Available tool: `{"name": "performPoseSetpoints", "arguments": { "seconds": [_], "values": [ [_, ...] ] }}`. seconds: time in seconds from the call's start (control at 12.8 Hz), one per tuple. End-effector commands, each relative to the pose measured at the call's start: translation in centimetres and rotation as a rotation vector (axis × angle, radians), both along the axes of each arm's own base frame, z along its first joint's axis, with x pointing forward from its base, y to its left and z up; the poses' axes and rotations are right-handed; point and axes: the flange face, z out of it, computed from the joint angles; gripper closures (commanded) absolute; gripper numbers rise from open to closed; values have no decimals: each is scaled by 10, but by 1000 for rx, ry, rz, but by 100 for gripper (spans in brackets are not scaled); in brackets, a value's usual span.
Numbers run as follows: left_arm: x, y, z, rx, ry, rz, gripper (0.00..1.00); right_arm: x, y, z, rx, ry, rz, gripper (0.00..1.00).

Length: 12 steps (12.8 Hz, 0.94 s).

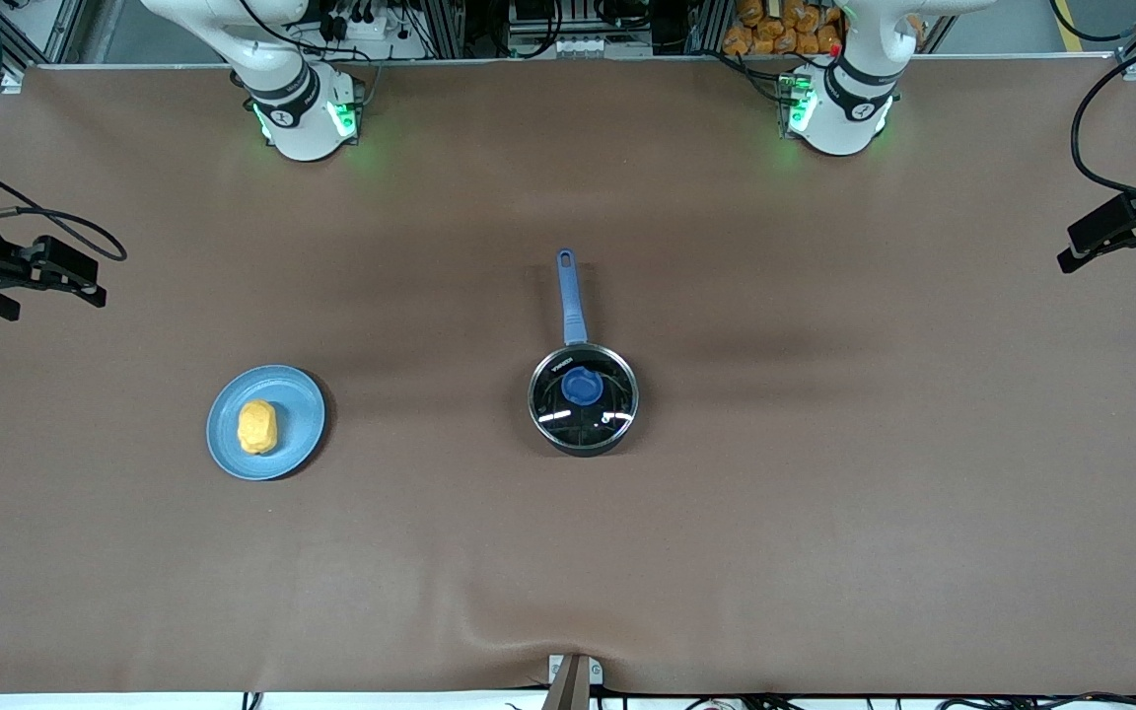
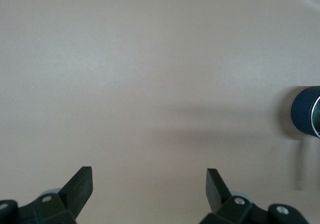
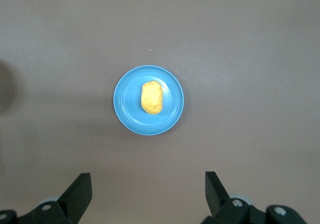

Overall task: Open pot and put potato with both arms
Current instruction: 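Reach the right gripper down to the yellow potato on the blue plate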

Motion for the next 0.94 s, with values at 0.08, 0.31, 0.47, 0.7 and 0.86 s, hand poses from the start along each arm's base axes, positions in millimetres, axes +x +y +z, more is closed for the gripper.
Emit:
{"name": "performPoseSetpoints", "arguments": {
  "seconds": [0.08,0.31,0.47,0.7,0.86],
  "values": [
    [2,2,7,25,-31,-30,0,-7,-1,4,-9,0,-15,0],
    [2,2,6,26,-31,-27,0,3,-3,-14,-5,19,12,0],
    [1,1,6,27,-28,-29,0,19,-4,-43,6,43,14,0],
    [0,4,7,25,-23,-15,0,39,-2,-89,17,86,19,0],
    [0,4,5,25,-20,-17,0,54,4,-125,41,105,21,0]
  ]
}}
